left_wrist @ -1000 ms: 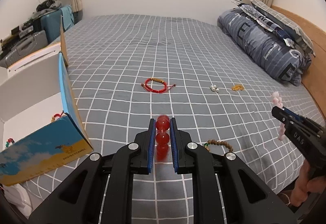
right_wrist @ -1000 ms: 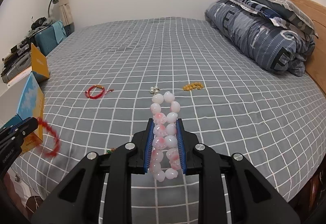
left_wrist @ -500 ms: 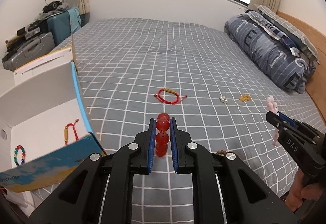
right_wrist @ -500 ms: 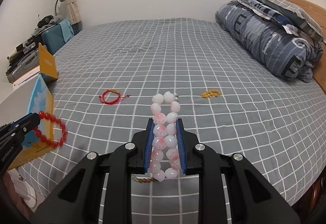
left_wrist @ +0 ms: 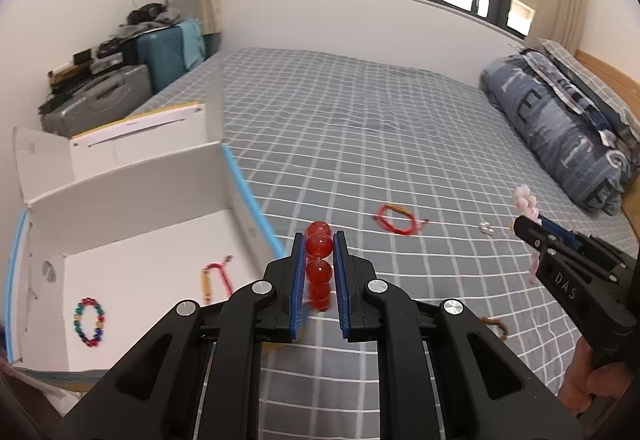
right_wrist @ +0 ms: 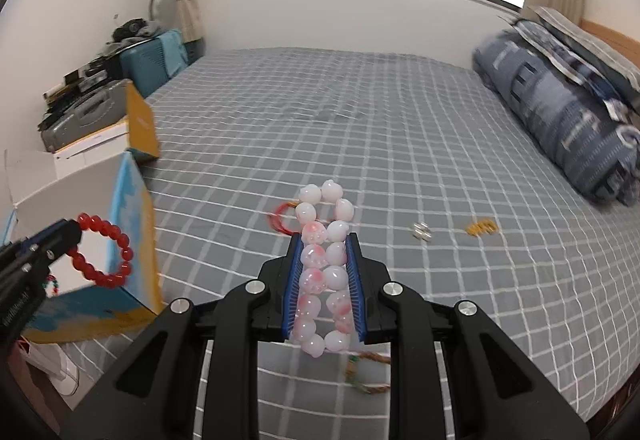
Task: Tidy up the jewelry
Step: 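Lift both bead bracelets and carry them over the white box, then lower both bracelets into the box and open both tools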
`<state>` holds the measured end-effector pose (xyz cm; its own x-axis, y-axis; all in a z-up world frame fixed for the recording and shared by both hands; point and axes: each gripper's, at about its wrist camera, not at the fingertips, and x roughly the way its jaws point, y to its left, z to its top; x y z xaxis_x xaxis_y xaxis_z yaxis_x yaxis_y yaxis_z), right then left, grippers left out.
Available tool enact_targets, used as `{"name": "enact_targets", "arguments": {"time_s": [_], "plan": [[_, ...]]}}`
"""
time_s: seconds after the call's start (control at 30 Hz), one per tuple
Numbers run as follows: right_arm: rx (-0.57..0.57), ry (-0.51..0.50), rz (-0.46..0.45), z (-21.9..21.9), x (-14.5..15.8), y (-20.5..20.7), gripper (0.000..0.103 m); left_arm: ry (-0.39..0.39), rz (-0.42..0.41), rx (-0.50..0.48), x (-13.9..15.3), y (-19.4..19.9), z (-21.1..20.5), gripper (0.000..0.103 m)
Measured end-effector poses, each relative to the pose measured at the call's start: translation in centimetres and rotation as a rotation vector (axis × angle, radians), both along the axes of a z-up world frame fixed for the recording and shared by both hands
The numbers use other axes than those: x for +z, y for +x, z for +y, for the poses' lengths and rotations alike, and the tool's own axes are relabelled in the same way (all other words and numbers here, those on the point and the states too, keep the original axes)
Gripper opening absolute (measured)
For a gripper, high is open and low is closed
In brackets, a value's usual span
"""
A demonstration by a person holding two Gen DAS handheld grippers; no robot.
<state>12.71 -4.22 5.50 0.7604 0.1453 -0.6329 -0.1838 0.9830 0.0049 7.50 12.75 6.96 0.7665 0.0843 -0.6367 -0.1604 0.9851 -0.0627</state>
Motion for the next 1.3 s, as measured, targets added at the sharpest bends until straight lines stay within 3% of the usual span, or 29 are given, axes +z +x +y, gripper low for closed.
{"name": "enact_targets", "arguments": {"time_s": [0.4,0.7,1.0,1.3], "plan": [[0.159,-0.013,-0.03,11.2,1.8,0.3,0.021,-0.001,-0.008,0.168,1.8,-3.3,9.6,0.013],[0.322,-0.01,-0.021,19.4,2.4,-0.5,0.02,-0.001,0.057,0.303,1.1,-5.3,16.2,0.013],[0.438,-0.066,0.08,26.4,-0.6,-0.7,0.02,-0.035,0.153,0.378,-2.1,-5.9,20.7,0.013],[0.468,-0.081,0.209,28.7,-3.9,0.3,0.021,-0.031,0.236,0.425,-4.1,-5.6,22.8,0.013]]}}
